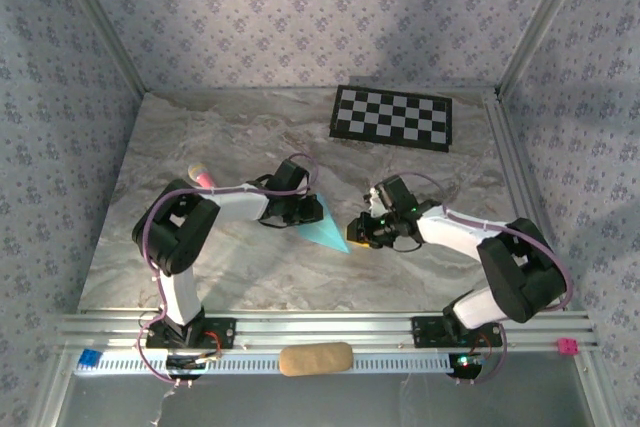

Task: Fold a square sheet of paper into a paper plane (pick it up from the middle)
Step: Turn over the paper at the center of the table.

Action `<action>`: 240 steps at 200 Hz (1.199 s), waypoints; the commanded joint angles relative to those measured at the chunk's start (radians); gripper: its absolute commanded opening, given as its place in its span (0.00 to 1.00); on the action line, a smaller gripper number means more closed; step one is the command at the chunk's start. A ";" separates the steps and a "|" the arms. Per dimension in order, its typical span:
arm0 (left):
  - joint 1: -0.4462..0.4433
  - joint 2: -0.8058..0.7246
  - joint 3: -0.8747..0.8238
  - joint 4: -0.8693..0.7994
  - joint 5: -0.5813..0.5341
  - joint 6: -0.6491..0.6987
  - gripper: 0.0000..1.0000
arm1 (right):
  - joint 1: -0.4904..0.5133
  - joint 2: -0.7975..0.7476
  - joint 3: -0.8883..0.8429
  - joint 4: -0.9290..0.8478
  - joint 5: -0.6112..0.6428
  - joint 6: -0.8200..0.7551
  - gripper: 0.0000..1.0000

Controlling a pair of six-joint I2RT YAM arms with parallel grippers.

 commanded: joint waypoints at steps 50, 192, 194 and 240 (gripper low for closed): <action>-0.001 0.024 0.018 -0.026 -0.007 -0.027 0.16 | 0.027 0.000 -0.062 -0.008 0.003 0.098 0.31; -0.002 0.031 -0.002 0.002 0.007 -0.048 0.15 | 0.031 0.093 -0.083 0.113 -0.034 0.178 0.29; -0.001 0.031 -0.002 0.002 0.007 -0.048 0.15 | 0.031 0.093 -0.084 0.117 -0.035 0.179 0.29; 0.000 0.035 -0.001 0.000 0.005 -0.049 0.15 | 0.026 0.076 -0.084 0.198 -0.033 0.204 0.28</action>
